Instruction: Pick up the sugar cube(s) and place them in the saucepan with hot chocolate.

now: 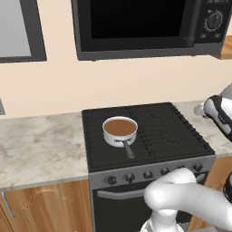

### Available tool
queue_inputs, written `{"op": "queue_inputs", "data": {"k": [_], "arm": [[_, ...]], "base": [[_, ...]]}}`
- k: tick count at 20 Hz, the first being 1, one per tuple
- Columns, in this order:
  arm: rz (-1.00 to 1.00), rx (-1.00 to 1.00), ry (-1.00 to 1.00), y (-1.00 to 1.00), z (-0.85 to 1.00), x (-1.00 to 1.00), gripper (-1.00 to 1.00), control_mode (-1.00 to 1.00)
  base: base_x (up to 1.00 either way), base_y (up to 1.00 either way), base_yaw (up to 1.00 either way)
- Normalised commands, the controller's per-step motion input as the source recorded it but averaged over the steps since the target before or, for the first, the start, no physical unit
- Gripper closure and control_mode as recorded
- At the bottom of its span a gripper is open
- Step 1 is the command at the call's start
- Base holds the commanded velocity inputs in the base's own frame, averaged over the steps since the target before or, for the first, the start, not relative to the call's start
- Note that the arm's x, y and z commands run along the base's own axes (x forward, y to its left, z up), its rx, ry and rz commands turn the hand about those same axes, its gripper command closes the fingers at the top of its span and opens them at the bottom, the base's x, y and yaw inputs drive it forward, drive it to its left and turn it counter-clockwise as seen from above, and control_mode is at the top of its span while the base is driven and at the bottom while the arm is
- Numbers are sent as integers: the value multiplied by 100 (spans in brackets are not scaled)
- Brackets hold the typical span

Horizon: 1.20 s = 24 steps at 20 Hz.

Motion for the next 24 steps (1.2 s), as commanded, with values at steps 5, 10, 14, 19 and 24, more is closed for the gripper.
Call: {"op": "queue_inputs", "data": {"k": [5,10,14,19,24], "arm": [[0,0,-20,100,41,0,100,-100],[0,-1,-6,100,30,0,100,-100],[0,-7,0,100,21,0,100,-100],[6,-7,8,100,27,0,100,-100],[32,0,3,76,15,-3,100,-100]], "base": [[0,0,0],[0,0,0],[0,0,0],[0,0,0],[0,0,0]]}}
